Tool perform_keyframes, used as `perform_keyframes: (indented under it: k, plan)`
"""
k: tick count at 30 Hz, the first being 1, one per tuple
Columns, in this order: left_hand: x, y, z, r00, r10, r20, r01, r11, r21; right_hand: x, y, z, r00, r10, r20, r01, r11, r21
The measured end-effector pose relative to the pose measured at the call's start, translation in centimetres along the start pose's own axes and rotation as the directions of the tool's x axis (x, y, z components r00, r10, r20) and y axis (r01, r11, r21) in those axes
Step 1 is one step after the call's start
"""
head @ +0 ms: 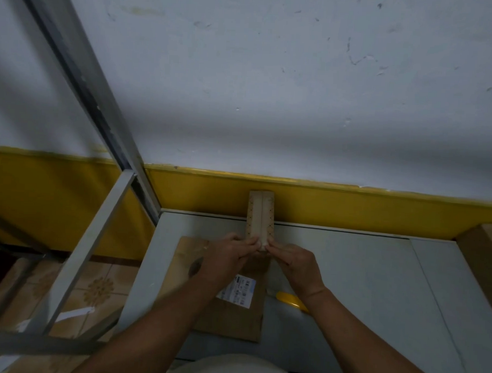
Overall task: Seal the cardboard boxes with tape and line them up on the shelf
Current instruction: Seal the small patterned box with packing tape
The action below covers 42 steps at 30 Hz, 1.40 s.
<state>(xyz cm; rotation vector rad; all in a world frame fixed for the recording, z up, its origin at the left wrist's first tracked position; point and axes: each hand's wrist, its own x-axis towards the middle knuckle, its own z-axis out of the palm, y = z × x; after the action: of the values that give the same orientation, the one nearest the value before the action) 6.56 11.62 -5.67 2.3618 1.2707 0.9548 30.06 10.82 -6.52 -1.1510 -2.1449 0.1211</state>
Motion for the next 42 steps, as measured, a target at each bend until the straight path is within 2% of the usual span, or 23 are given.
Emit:
perform_keyframes:
  k: [4, 8, 10, 12, 15, 17, 19, 22, 24, 27, 29, 30, 32, 33, 34, 35, 37, 39, 40, 42]
  plan:
    - [-0.1, 0.0, -0.2, 0.997, 0.012, 0.078, -0.012, 1.0, -0.001, -0.5, 0.0, -0.5, 1.0, -0.026, 0.004, 0.026, 0.998, -0.055]
    - [-0.2, 0.0, -0.1, 0.998, 0.0, 0.062, -0.003, 0.999, 0.049, -0.2, -1.0, -0.3, 1.0, -0.007, -0.008, 0.007, 0.998, -0.069]
    - [0.3, 0.5, -0.5, 0.997, -0.045, 0.064, 0.039, 0.996, 0.085, -0.3, -1.4, 0.0, 0.999, 0.038, -0.028, -0.039, 0.998, -0.046]
    - [1.2, 1.4, -1.2, 0.985, -0.161, 0.066, 0.161, 0.987, 0.016, -0.7, -1.4, 0.3, 0.989, 0.145, -0.04, -0.143, 0.989, 0.038]
    - [2.7, 2.3, -1.8, 0.902, -0.421, 0.091, 0.431, 0.877, -0.212, -0.6, -2.0, 0.7, 0.969, 0.248, -0.014, -0.243, 0.959, 0.144]
    - [4.0, 2.4, -1.7, 0.793, -0.587, 0.165, 0.609, 0.75, -0.259, -0.2, -3.1, 0.7, 0.966, 0.258, 0.026, -0.258, 0.945, 0.203]
    - [5.1, 2.0, -1.7, 0.686, -0.69, 0.232, 0.727, 0.635, -0.262, 0.3, -4.4, 0.5, 0.973, 0.216, 0.087, -0.231, 0.936, 0.265]
    - [6.1, 1.3, -1.9, 0.637, -0.716, 0.286, 0.77, 0.582, -0.261, 1.0, -5.8, 0.3, 0.976, 0.141, 0.165, -0.189, 0.926, 0.326]
    - [6.2, 1.1, -2.2, 0.634, -0.715, 0.295, 0.773, 0.569, -0.282, 1.0, -6.4, 0.2, 0.98, 0.13, 0.15, -0.176, 0.918, 0.354]
    - [5.6, 0.8, -3.0, 0.633, -0.722, 0.28, 0.761, 0.513, -0.397, 0.6, -6.9, -0.2, 0.95, 0.305, 0.062, -0.303, 0.863, 0.405]
    - [5.1, 1.0, -4.0, 0.632, -0.732, 0.254, 0.726, 0.446, -0.523, 0.2, -7.1, -0.7, 0.839, 0.542, 0.047, -0.501, 0.737, 0.454]
    - [4.9, 1.2, -4.6, 0.631, -0.737, 0.243, 0.701, 0.408, -0.585, 0.3, -7.2, -1.0, 0.738, 0.67, 0.081, -0.616, 0.619, 0.487]
    - [4.3, 1.6, -5.6, 0.637, -0.733, 0.24, 0.642, 0.331, -0.691, 1.1, -8.0, -2.3, 0.48, 0.846, 0.232, -0.78, 0.291, 0.554]
    - [3.9, 1.8, -6.1, 0.647, -0.723, 0.243, 0.615, 0.306, -0.727, 1.5, -8.3, -2.9, 0.371, 0.858, 0.355, -0.813, 0.116, 0.571]
    - [3.6, 2.0, -6.4, 0.656, -0.713, 0.248, 0.594, 0.285, -0.752, 2.1, -8.6, -3.4, 0.296, 0.824, 0.483, -0.811, -0.05, 0.583]
    - [3.4, 2.3, -6.7, 0.663, -0.705, 0.252, 0.573, 0.26, -0.778, 2.7, -9.1, -3.8, 0.262, 0.753, 0.604, -0.792, -0.189, 0.58]
    - [3.1, 3.0, -7.3, 0.667, -0.691, 0.277, 0.541, 0.195, -0.818, 3.1, -9.3, -3.9, 0.293, 0.609, 0.737, -0.72, -0.367, 0.589]
    - [2.7, 3.3, -7.6, 0.694, -0.658, 0.293, 0.533, 0.194, -0.824, 3.4, -9.4, -3.8, 0.386, 0.552, 0.739, -0.597, -0.462, 0.656]
    - [2.4, 3.2, -7.8, 0.708, -0.642, 0.295, 0.531, 0.207, -0.822, 3.6, -9.5, -4.0, 0.431, 0.552, 0.714, -0.549, -0.467, 0.693]
    - [1.8, 2.9, -8.6, 0.727, -0.624, 0.288, 0.534, 0.249, -0.808, 3.8, -9.5, -4.4, 0.496, 0.589, 0.638, -0.512, -0.395, 0.763]
